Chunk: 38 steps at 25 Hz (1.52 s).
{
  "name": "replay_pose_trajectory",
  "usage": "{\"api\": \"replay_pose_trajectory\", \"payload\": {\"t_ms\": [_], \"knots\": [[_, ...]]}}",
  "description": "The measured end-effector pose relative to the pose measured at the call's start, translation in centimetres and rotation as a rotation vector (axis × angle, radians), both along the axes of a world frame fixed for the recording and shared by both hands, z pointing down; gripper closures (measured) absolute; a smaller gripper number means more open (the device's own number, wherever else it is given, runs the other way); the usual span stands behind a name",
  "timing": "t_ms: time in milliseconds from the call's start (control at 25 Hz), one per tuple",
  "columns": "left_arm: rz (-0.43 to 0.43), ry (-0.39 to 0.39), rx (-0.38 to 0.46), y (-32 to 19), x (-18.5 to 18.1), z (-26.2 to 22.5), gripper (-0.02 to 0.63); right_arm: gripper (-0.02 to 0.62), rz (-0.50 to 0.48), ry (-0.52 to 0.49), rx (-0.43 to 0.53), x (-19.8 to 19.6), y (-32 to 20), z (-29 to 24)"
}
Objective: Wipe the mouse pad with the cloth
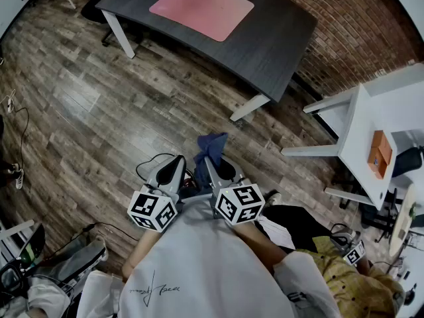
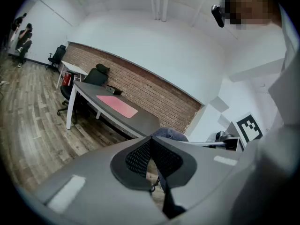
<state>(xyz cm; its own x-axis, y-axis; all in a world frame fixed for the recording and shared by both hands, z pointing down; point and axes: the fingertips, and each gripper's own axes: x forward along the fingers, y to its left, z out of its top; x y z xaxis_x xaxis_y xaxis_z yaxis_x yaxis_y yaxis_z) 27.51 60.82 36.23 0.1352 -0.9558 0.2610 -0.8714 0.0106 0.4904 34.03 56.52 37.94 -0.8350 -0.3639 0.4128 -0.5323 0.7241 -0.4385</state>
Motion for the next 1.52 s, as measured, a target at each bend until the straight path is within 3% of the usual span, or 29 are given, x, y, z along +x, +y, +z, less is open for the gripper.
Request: {"api": "replay_pose_trajectory", "payload": {"t_ms": [360,600,880,1080,1520], "knots": [[0.009,-0.034,0.005,-0.7,-0.2,-0.3,0.595,0.529,0.001,-0.024,0.019,-0.6,-0.8,-0.7],[-0.014,-0.049,0.013,-0.6,-1.4,-0.9,0.595,0.529,-0.048,-0.068,0.009,-3.4,-0.3,-1.7],[-0.051,-0.013,0.009,-1.2,-3.7,-0.5,0.595,0.523,0.015,-0.111,-0.039,-3.5,-2.5,-1.4],[-0.042,-0.012,-0.008,-4.5,-5.3,-0.4,0.595,0.525,0.034,-0.111,-0.023,-4.3,-5.9,-1.7],[-0.031,-0.008,-0.042,-14.8,-10.1,-0.4,0.595,0.525,0.033,-0.126,-0.069,-10.0,-16.3,-1.3]]}}
